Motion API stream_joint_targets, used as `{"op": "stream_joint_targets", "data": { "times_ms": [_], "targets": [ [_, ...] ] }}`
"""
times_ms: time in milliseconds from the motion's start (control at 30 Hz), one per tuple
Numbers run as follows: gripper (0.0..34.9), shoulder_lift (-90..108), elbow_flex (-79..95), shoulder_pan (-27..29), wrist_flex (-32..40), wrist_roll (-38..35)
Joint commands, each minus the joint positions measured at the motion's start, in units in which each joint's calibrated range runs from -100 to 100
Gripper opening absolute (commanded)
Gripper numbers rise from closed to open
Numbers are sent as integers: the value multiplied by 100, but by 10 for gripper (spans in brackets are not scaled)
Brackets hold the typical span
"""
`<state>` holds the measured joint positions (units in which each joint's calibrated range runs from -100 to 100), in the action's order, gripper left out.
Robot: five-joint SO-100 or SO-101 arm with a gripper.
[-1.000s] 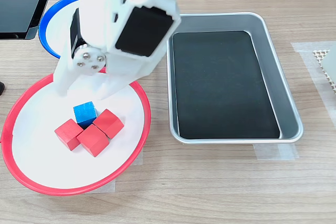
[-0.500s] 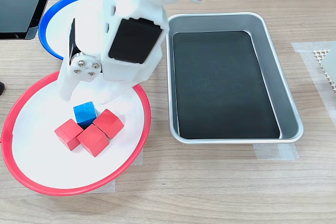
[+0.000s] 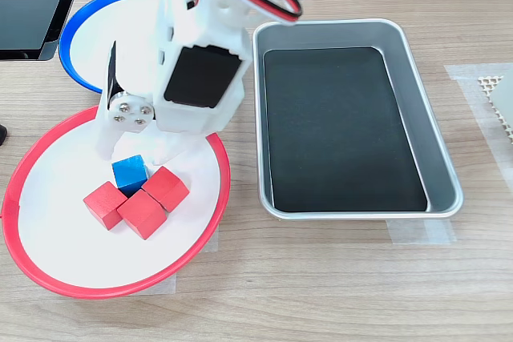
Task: Relocate any blue block in the red dish to the blue dish, correcting any misplacements.
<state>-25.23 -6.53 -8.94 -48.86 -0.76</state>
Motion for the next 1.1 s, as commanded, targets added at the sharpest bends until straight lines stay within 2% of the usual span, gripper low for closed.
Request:
{"op": "stream_joint_targets", "data": {
  "times_ms": [0, 400, 1067],
  "targets": [
    [124, -14, -298, 51, 53, 24],
    [129, -321, -598, 146, 111, 5],
    [138, -662, -753, -174, 69, 0]
  ]
}}
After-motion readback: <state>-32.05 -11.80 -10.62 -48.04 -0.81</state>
